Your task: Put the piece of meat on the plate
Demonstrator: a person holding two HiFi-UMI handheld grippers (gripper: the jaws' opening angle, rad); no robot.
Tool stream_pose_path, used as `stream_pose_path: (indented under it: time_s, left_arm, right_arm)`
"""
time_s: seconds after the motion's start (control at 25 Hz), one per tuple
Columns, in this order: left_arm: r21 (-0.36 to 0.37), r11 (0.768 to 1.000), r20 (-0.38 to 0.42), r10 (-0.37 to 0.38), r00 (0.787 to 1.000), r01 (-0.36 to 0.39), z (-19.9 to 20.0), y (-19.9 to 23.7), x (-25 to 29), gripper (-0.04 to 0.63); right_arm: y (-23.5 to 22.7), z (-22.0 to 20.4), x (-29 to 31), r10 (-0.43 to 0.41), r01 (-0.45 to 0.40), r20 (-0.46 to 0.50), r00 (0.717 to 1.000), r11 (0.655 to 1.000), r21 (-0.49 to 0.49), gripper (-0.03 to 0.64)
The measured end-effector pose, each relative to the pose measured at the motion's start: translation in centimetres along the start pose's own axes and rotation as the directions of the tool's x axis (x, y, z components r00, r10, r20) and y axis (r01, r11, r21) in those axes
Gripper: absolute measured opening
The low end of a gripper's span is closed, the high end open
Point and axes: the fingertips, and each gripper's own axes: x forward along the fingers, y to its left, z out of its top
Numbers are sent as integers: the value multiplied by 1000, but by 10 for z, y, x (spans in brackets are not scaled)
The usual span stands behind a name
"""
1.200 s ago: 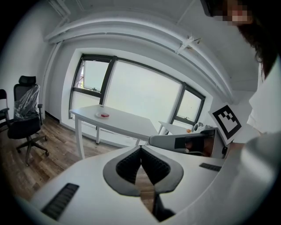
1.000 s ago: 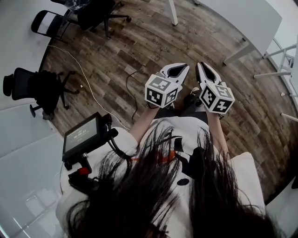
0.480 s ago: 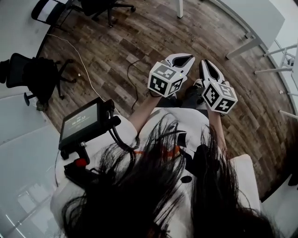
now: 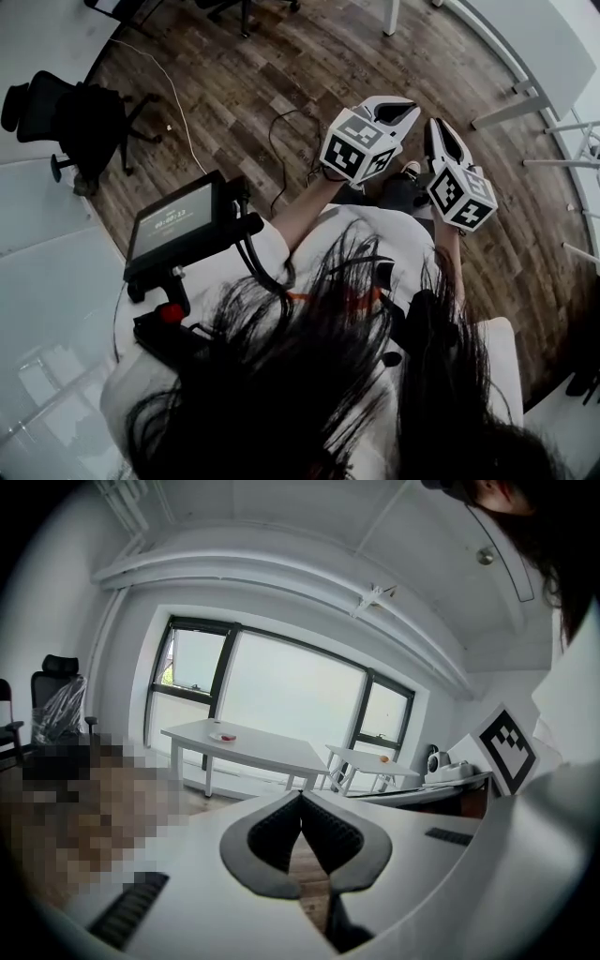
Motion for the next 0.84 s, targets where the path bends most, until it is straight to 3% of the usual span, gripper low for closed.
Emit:
stream_pose_path:
  time_s: [0.84]
  left_arm:
    - [-11,999,23,33,999,-33,5,15,-4,5]
  right_arm:
    - [7,0,10,27,-27,-17,999,999,-23,52]
